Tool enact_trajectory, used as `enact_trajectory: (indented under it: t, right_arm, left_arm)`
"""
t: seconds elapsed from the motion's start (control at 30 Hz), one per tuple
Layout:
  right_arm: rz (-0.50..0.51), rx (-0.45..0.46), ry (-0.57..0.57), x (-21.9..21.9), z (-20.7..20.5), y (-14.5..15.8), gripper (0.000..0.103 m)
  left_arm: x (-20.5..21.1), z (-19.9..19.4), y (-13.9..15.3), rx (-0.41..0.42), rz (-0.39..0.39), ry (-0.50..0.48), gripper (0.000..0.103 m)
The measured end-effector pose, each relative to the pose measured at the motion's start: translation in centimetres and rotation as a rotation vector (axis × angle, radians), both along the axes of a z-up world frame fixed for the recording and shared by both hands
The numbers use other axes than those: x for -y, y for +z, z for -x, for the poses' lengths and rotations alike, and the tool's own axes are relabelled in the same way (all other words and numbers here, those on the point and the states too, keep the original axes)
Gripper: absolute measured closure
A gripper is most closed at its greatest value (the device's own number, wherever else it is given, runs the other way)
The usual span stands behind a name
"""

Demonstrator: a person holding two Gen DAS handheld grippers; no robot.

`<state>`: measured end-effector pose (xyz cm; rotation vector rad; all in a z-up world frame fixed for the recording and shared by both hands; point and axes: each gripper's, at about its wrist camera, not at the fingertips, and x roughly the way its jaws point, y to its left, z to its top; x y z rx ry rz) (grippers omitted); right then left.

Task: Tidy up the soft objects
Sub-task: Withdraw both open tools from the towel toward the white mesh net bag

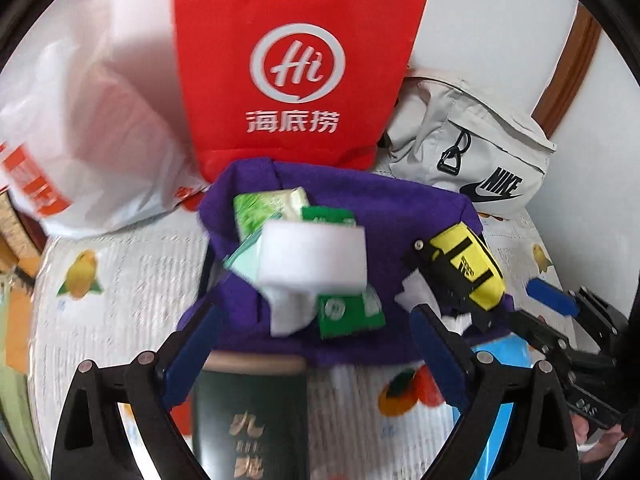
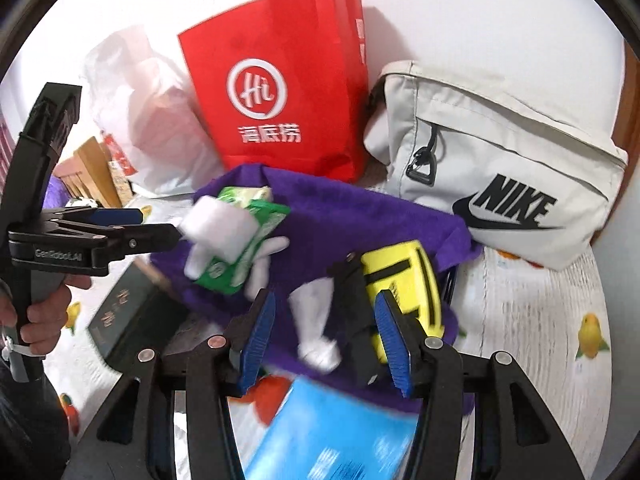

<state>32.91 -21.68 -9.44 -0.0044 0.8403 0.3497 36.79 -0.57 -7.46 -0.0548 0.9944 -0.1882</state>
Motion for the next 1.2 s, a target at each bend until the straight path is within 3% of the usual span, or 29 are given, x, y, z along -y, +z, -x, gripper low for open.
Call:
enact_trajectory:
  t: [0.23, 0.53, 0.87, 1.03, 1.2]
  right_arm:
    - [0.019, 0.002, 0.023, -1.1, 8.0, 0.4, 0.051]
    - [-0.020, -0.068, 0.046, -2.9, 17.5, -3.5, 0.049]
    - [-0.065, -0.164, 0.007, -3.5, 21.6, -8.4, 0.048]
    - [-0.085, -0.160, -0.014, -4.2, 22.7, -9.7, 0.030]
    - [-0.107, -0.151, -0.009, -5.4, 23.2, -10.3, 0.026]
  left_arm:
    - [-1.9, 6.7, -0.1, -0.001, 0.019, 0.004, 0.008]
    - [-2.9, 15.6, -1.7, 0.003, 0.009, 0.007, 0.008]
    - [-2.3, 21.9, -3.5, 0.009, 0.037, -0.016, 0.008]
    - [-3.6, 24.6, -4.9, 0.008, 0.020, 0.008, 0.008]
    - [-5.6, 26.5, -6.6, -0.022, 0.045, 0.048, 0.008]
